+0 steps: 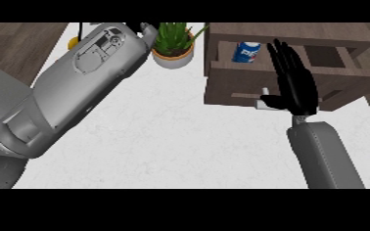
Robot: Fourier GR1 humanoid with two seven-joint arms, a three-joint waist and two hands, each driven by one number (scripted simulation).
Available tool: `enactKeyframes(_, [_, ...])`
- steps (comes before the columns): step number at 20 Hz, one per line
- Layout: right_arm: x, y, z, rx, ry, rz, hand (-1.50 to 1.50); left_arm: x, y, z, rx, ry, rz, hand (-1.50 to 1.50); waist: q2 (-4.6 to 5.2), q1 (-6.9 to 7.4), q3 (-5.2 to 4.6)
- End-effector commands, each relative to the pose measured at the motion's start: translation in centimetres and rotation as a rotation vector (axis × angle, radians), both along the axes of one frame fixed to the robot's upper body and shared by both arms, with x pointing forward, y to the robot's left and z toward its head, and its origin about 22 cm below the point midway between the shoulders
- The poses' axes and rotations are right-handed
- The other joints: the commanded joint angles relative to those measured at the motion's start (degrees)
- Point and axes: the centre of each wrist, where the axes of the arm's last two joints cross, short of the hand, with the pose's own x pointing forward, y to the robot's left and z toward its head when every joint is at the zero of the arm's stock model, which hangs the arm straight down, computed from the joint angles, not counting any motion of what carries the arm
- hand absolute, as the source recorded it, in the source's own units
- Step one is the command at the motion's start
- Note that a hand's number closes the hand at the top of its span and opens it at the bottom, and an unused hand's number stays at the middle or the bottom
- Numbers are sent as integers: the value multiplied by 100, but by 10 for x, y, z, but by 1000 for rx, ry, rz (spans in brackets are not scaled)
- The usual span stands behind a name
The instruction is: Pick up the can, place it into the drawer and close the drawer
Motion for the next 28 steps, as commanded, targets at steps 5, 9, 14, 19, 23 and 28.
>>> enactKeyframes(5, [20, 15, -41, 0, 1, -52, -150, -6, 35, -6, 8, 30, 13, -150, 180, 66, 129])
enactKeyframes(9, [52, 5, -16, -6, -27, -96, -150, -23, 32, -13, 5, 36, -25, -150, 169, 175, 130])
enactKeyframes(14, [78, 26, 8, 9, -62, -112, -150, -24, 69, -14, 2, 55, 1, -150, 197, 149, 123])
enactKeyframes(19, [92, 34, 16, -2, -88, -111, -150, -35, 79, -30, 19, 38, 5, -150, 219, 169, 126])
enactKeyframes(23, [104, 35, 35, -13, -102, -107, -150, -43, 68, -39, -1, 48, -4, -150, 248, 180, 129])
enactKeyframes(28, [114, 27, 55, 11, -109, -143, -150, -51, 75, -43, 11, 54, -34, -150, 293, 290, 133])
